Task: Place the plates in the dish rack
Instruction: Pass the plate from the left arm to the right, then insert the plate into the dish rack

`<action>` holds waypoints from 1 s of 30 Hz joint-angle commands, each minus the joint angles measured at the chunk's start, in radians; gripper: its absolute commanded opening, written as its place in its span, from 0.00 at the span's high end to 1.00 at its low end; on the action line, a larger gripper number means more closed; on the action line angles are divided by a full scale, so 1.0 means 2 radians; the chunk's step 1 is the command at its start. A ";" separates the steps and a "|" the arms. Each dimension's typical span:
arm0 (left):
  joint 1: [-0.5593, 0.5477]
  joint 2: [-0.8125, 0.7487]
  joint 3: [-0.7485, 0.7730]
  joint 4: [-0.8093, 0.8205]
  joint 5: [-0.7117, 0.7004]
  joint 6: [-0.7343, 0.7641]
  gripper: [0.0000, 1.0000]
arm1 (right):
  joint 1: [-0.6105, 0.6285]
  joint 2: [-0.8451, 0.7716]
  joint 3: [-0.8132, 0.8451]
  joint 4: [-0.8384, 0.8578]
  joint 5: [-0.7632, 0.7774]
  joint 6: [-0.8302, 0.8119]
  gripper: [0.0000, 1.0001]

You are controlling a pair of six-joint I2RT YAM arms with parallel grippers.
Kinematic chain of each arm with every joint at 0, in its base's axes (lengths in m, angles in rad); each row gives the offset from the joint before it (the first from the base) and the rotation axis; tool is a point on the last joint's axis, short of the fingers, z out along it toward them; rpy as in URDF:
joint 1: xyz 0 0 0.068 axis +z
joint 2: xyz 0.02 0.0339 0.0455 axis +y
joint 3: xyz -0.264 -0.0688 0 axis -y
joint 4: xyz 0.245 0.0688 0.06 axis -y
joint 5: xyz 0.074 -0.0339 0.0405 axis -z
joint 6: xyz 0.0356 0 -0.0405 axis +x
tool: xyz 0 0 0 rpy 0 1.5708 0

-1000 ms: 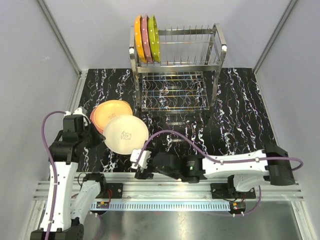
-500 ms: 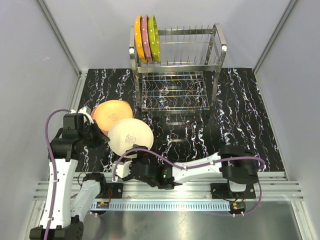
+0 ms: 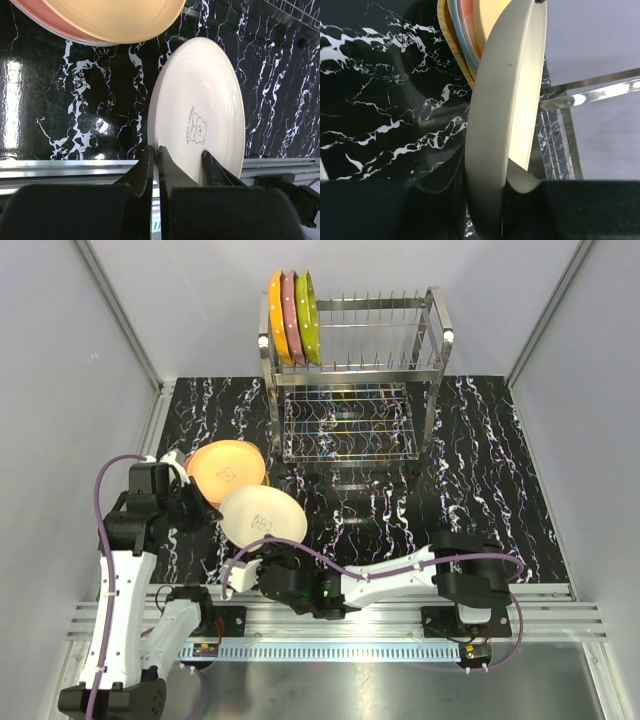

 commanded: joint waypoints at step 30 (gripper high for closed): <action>-0.005 0.092 0.087 0.183 -0.080 0.010 0.01 | -0.002 -0.214 0.010 -0.161 -0.056 0.290 1.00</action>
